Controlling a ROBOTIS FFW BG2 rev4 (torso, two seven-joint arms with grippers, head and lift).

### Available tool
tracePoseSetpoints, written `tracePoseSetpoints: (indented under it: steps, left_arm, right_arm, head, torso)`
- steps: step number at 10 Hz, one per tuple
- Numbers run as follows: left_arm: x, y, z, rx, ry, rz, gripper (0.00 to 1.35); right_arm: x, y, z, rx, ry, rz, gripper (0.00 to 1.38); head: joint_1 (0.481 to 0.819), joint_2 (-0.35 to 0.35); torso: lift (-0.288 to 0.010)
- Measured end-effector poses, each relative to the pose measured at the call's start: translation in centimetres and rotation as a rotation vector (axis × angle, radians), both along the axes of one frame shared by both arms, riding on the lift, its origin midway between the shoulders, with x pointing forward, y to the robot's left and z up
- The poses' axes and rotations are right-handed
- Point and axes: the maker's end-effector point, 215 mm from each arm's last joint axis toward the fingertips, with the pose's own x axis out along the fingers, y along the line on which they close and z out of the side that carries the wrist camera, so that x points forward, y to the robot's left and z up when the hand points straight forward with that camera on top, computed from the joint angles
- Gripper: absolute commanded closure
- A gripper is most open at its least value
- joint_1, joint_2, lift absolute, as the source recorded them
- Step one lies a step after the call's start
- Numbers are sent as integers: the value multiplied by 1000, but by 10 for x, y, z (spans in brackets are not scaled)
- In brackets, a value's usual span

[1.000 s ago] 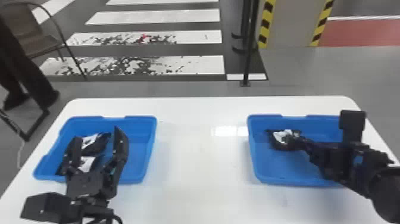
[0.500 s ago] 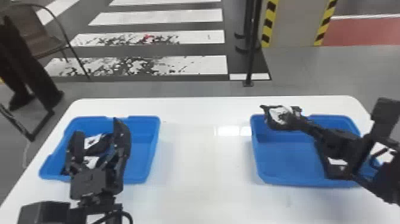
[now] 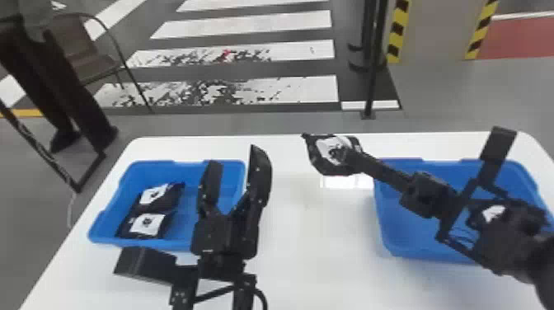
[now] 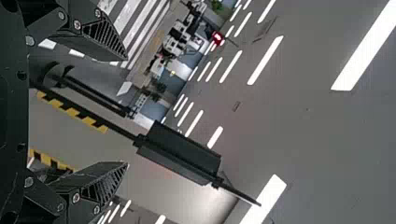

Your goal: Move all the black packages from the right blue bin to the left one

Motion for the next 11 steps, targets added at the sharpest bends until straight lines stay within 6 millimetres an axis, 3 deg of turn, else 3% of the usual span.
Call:
tracePoseSetpoints:
  steps: [4,6,8,9,10,11]
  left_arm:
    - [-5,-66,-4,-85,51,-185,286]
    - [-6,-77,-8,-87,67,-213,326]
    - [-2,-65,-9,-66,65,-186,878]
    - [-1,-57,-9,-43,63,-168,980]
    - [0,-52,-8,-31,57,-154,1193]
    - [0,-46,-6,-28,49,-140,1216]
  right_arm:
    - [-18,49,13,39,-1,115,1231]
    - [-29,67,17,59,3,155,1231]
    - [-38,76,15,74,17,181,1231]
    - [-40,78,14,78,22,186,1231]
    - [-41,78,14,84,23,187,1231]
    - [-41,77,14,92,24,184,1231]
  head:
    - [695,137]
    - [695,142]
    - [695,172]
    - [695,185]
    - [695,189]
    - [695,197]
  torso:
    - [-154]
    - [-154]
    - [-154]
    - [-154]
    - [-154]
    - [-154]
